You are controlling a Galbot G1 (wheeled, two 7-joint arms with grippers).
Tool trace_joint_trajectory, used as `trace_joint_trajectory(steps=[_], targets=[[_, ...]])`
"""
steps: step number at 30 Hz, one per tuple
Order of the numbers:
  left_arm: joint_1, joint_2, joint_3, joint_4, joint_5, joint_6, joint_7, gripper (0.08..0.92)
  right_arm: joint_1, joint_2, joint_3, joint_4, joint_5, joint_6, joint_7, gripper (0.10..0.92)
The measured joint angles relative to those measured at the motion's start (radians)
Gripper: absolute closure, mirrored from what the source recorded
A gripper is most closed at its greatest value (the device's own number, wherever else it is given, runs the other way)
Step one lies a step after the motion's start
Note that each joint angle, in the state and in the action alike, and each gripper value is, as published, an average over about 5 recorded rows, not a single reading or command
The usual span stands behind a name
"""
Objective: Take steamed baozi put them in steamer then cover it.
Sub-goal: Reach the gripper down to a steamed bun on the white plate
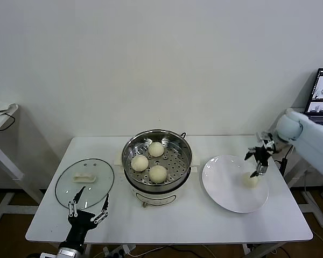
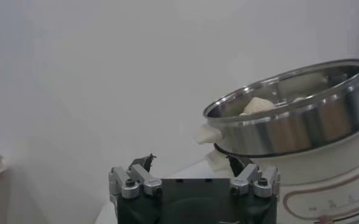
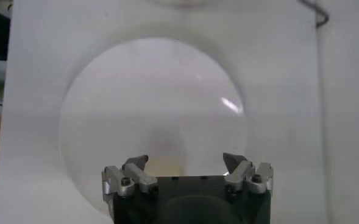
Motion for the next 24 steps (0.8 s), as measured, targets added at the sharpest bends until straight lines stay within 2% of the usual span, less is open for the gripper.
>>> trace_joint_trajectory(steps=[14,22,24], targets=[[0.004,0.005,-0.023,0.013,0.002,-0.003,0.006,0.177,-0.095,0.042,0.069,-0.085,-0.043,-0.032,0.048,0.211],[0.004,0.003,-0.026,0.018,0.002,-0.005,0.007,0.177,-0.110,0.055,0.082,-0.097,-0.060,-0.039,0.058,0.386],[0.004,0.002,-0.027,0.019,0.002,-0.006,0.007,0.177,-0.109,0.053,0.082,-0.094,-0.062,-0.039,0.057,0.404]])
